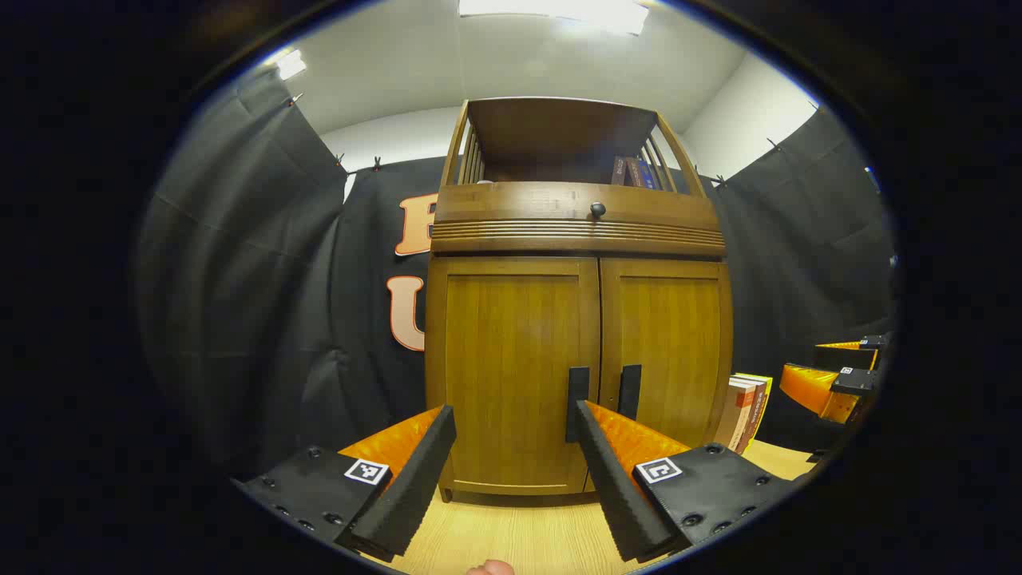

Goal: Open the right door of the double-door shoe cabinet with the right hand, and open the left door with the left hand.

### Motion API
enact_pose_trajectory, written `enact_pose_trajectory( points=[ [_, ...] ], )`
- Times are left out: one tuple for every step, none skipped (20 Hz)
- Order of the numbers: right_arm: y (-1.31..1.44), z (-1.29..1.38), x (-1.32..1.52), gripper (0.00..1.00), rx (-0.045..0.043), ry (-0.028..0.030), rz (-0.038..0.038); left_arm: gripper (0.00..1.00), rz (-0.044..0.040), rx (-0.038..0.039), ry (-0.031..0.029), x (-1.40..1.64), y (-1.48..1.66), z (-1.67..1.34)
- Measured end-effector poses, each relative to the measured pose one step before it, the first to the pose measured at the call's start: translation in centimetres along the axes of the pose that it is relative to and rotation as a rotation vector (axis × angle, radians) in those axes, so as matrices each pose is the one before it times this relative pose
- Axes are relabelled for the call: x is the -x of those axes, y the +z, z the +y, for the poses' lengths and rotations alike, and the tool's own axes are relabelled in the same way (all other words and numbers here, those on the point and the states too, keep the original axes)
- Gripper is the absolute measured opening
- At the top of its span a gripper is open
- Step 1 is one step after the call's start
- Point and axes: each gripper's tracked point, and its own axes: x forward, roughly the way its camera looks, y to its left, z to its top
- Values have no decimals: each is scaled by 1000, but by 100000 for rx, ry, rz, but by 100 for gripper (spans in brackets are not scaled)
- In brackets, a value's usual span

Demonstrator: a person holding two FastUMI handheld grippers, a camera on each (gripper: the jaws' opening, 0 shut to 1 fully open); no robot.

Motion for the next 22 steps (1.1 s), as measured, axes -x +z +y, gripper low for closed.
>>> enact_pose_trajectory(
  points=[
    [70, 37, 160, 94, 77, -116, -440, 97, -428, -474, 104, 173, 162, 19],
    [252, -6, 186, 94, 261, -186, -573, 97, -76, -277, 113, 50, 16, -53],
    [78, -42, 29, 94, 301, -232, -217, 97, 67, -51, 145, 141, -44, 1],
    [28, 39, 60, 94, 128, 70, -49, 96, 112, 91, 21, -36, 74, 4],
    [170, 43, 62, 94, -184, 116, -216, 96, -162, 186, 378, 72, 0, 177],
    [304, 180, -4, 94, -317, 294, -551, 97, -374, 243, 375, 112, 127, 166],
    [187, 47, 38, 97, -215, 35, -465, 97, -289, 91, 206, 64, 87, -2],
    [73, 28, 83, 97, -116, 10, -288, 97, -275, -187, 334, 31, 51, 159],
    [133, 42, 102, 94, -57, 70, -592, 97, -371, -372, 162, 108, 106, 73],
    [210, 142, 100, 97, 3, -15, -263, 97, -380, -198, 111, 111, 100, 99],
    [18, 7, 151, 94, -29, 109, 264, 97, -194, -45, 85, 143, -1, 22],
    [167, 154, 6, 94, -67, 243, -181, 98, -61, -13, 141, 119, 30, 66],
    [75, 67, 172, 94, 44, 200, -342, 97, 77, -19, -65, 58, -39, -5],
    [31, 61, 110, 94, 231, -30, -85, 96, -106, -54, -79, 172, 101, -9],
    [-161, -34, 111, 94, 119, -126, 318, 96, -209, -127, 208, 74, 84, 82],
    [-102, -16, 50, 94, -140, -34, 123, 96, -339, -185, -7, 68, 111, 68],
    [-26, 64, 135, 94, -443, 56, 209, 96, -190, -266, 136, 138, 88, 6],
    [-84, -15, 14, 94, -507, 144, 132, 96, -298, -136, 238, 98, 75, 116],
    [-29, 73, 88, 94, -286, 143, -29, 97, -249, -111, -111, 147, 106, -100],
    [33, 79, 29, 94, 25, 48, -68, 96, -27, -113, 98, -21, 68, 60],
    [-93, -26, -38, 94, 257, -65, 49, 96, 70, -85, 67, 23, -111, 0],
    [-113, -6, -62, 94, 335, 66, 244, 96, 41, -64, -8, -48, -6, 16]
  ],
)
